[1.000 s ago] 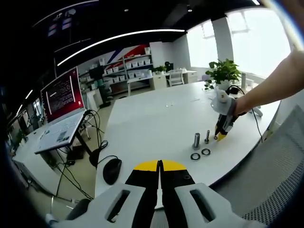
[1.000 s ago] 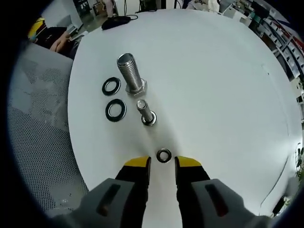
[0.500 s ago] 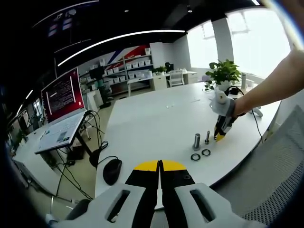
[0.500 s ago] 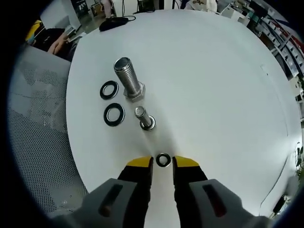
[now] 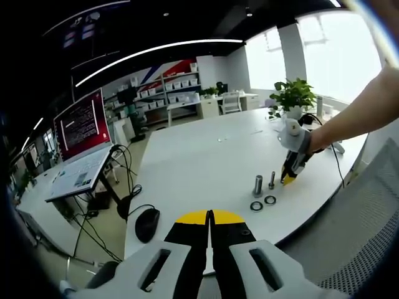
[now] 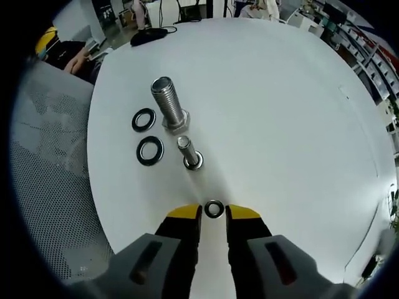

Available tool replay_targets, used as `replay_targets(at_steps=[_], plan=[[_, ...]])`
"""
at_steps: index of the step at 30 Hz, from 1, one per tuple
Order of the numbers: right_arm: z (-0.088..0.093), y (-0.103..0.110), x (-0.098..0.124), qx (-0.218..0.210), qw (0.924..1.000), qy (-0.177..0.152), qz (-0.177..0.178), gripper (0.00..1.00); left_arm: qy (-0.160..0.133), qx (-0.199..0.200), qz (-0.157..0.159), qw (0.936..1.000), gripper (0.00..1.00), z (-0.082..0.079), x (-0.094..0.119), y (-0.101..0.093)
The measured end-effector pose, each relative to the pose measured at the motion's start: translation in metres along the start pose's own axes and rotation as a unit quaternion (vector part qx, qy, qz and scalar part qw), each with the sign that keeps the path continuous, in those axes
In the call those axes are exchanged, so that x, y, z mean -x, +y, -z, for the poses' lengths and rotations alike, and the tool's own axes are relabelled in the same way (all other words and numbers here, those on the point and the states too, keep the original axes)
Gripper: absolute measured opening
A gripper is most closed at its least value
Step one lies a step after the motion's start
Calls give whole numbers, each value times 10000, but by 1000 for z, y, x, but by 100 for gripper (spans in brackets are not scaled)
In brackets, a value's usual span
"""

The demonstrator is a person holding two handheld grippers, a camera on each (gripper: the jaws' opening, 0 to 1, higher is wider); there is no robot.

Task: Place the washer onto the threaded stud by aligning its center hole with the stud, sliding it down to the base, and recovering from edge contact or off-axis alignment until the washer reaches the visible bottom stop.

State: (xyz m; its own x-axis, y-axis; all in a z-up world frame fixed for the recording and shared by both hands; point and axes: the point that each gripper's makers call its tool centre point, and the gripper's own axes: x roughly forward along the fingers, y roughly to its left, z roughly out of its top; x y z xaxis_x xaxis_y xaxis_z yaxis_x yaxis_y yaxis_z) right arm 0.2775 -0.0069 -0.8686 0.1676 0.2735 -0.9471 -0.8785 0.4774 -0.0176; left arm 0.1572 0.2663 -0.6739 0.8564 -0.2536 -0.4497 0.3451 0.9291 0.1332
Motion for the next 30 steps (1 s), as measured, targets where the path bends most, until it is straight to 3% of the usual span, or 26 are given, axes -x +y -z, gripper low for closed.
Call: replay_targets(at_steps=[13, 16, 20, 30], plan=[[-1, 1, 2, 65, 9999, -9, 135, 14, 1, -2, -2, 10000, 0, 0, 0, 0], [-6, 5, 6, -58, 9999, -91, 30, 13, -3, -2, -1, 10000, 0, 0, 0, 0], [-3, 6, 8, -68, 10000, 36, -46, 14, 3, -4, 1, 10000, 0, 0, 0, 0], [-15, 10, 31, -105, 9998, -76, -120, 14, 21, -12, 7, 10000, 0, 1, 0, 0]])
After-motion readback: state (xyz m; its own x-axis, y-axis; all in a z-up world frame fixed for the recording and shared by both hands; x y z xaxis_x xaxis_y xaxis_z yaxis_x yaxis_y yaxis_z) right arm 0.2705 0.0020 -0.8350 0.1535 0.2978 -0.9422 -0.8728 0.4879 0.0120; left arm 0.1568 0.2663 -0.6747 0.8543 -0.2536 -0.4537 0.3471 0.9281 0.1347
